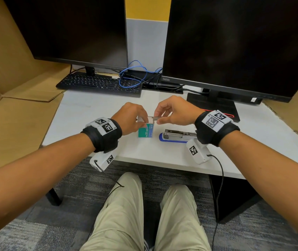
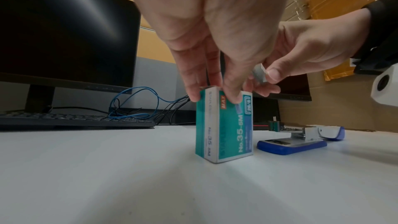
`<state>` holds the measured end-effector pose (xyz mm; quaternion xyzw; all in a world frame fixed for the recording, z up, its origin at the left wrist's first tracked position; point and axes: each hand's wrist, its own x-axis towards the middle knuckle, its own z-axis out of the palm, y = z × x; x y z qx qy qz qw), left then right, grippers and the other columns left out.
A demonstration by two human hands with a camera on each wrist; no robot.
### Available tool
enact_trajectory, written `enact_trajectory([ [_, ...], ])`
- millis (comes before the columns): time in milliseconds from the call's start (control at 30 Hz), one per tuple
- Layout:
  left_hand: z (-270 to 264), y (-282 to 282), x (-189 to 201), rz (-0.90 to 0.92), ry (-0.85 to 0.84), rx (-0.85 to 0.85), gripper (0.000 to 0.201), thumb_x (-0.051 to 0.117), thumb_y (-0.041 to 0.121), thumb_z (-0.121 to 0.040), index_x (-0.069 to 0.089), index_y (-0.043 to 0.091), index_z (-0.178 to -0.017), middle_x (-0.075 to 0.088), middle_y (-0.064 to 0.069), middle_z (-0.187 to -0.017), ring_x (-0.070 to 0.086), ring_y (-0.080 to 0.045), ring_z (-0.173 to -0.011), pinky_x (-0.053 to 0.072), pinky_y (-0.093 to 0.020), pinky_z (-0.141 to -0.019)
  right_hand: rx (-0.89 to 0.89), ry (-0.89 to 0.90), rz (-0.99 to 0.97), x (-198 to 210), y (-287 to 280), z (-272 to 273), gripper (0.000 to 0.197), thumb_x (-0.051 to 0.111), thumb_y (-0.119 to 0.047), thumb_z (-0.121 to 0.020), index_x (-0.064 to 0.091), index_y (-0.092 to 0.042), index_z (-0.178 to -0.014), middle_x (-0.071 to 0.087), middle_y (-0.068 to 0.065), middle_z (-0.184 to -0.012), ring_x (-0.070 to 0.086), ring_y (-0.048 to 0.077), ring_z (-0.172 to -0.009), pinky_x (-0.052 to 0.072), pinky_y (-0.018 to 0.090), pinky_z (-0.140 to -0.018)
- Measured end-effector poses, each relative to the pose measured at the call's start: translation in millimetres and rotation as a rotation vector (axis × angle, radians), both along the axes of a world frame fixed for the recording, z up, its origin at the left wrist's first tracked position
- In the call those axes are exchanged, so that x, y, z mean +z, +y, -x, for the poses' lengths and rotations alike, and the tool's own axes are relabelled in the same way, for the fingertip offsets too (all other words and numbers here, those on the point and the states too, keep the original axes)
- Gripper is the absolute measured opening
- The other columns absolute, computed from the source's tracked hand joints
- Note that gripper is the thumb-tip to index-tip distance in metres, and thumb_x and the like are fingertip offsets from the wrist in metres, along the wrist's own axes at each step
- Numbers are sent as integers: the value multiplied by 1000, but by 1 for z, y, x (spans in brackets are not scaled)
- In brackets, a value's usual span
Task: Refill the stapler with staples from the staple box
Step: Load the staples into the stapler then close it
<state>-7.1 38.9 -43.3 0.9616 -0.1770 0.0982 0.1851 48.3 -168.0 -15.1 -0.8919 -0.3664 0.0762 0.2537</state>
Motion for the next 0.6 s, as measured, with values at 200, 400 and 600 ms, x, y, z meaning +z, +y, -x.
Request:
enact_trajectory([
  [200, -3, 1, 0, 32, -12, 126, 36, 74, 22, -79, 68, 19, -115, 67, -2, -125, 60, -24, -113, 53, -37, -94, -64, -98, 131, -8, -20, 0, 24, 81, -27, -78, 78, -15, -99, 77, 2, -91, 70, 14, -80, 57, 24, -73],
  [400, 5, -22, 6, -14, -179, -100, 35, 71, 24, -82, 67, 15, -116, 66, -4, -122, 55, -23, -121, 46, -40, -103, -125, -119, 145, -21, -36, 3, 23, 83, -25, -75, 79, -12, -94, 76, -1, -84, 67, 8, -72, 60, 31, -78],
  [600, 8, -52, -2, -124, -182, -235, 27, 66, 24, -85, 70, 14, -110, 69, -2, -112, 59, -22, -111, 51, -39, -91, -160, -71, 104, -27, -44, 4, 24, 85, -24, -74, 78, -11, -93, 75, -1, -81, 68, 8, -70, 60, 27, -74],
])
